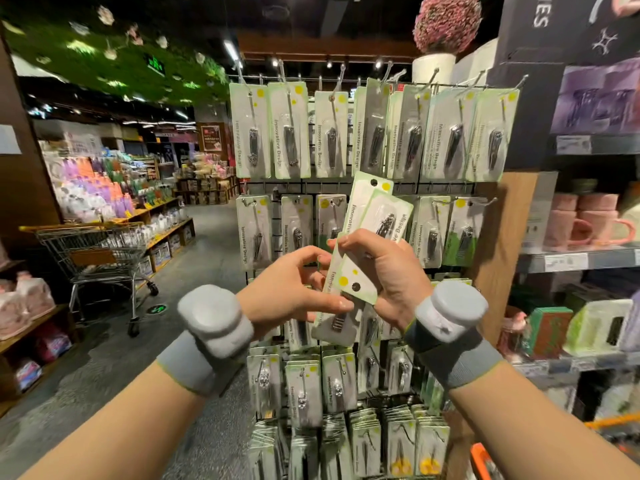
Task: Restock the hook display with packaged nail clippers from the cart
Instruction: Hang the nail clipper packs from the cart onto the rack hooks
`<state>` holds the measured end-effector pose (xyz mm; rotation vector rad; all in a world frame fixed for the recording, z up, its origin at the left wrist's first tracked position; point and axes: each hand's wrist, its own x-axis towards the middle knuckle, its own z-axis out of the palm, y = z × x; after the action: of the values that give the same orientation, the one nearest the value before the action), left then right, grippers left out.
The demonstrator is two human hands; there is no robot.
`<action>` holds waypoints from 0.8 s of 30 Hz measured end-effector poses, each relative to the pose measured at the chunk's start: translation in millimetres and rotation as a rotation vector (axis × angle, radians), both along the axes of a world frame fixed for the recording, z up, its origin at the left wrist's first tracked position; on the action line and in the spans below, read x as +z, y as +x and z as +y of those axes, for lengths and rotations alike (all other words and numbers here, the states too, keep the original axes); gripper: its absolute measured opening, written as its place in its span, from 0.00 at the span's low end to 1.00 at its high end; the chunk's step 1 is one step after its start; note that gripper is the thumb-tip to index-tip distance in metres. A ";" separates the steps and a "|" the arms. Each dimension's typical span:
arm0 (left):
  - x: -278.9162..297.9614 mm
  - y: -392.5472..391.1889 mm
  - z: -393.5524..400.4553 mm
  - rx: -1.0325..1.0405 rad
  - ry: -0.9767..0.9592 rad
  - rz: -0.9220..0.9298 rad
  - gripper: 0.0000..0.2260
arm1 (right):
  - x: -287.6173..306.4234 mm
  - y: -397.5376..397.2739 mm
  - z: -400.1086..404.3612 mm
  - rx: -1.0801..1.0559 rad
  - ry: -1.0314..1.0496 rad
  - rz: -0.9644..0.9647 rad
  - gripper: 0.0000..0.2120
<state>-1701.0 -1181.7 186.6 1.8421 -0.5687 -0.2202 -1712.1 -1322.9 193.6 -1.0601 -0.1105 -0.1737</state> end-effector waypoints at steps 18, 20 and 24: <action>3.3 -10.2 24.9 -0.075 -0.235 0.078 0.27 | 21.1 3.0 -20.3 -0.111 0.092 -0.068 0.04; 4.0 -11.0 28.5 -0.099 -0.263 0.073 0.32 | 19.9 2.3 -22.6 -0.112 0.051 -0.074 0.03; 2.4 -11.8 36.8 -0.066 -0.297 0.033 0.33 | 13.8 -2.1 -27.7 -0.054 -0.006 -0.081 0.03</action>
<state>-1712.8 -1144.9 189.0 1.5320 -0.6061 -0.1982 -1714.2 -1350.6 207.5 -1.0630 -0.1553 -0.2654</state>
